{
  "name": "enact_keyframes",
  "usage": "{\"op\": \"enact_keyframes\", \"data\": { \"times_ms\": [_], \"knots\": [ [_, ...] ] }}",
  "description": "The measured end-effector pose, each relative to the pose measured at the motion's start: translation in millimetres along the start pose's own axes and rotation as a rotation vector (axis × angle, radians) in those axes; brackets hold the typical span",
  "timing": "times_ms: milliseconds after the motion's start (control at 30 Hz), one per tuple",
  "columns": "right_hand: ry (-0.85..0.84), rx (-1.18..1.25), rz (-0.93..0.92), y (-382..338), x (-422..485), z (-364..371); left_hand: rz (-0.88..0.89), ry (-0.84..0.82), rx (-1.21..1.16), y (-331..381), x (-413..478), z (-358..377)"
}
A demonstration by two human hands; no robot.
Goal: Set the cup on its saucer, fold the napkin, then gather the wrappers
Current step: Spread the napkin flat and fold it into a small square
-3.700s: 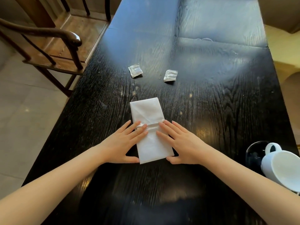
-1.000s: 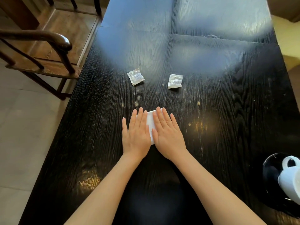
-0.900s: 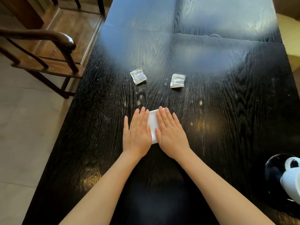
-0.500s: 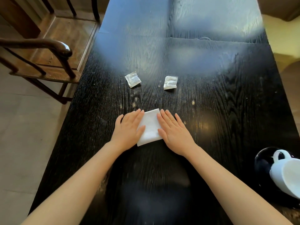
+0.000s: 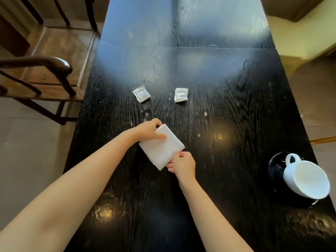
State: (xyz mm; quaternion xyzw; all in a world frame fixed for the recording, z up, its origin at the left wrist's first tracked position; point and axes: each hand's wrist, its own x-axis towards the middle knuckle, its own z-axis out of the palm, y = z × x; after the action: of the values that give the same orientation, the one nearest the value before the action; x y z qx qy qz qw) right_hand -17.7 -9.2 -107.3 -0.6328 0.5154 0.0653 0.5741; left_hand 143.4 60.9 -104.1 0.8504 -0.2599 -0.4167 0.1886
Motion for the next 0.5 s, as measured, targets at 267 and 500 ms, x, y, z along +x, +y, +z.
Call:
{"op": "enact_keyframes", "data": {
  "times_ms": [267,500],
  "knots": [
    [-0.232,-0.036,-0.350,-2.0,-4.4,-8.2,-0.048,0.044,-0.857,-25.8,-24.8,9.7],
    [-0.250,-0.109,-0.522,-12.0,-3.1,-5.1,0.002,0.090,-1.228,-35.4,-30.9,21.2]
  ]
}}
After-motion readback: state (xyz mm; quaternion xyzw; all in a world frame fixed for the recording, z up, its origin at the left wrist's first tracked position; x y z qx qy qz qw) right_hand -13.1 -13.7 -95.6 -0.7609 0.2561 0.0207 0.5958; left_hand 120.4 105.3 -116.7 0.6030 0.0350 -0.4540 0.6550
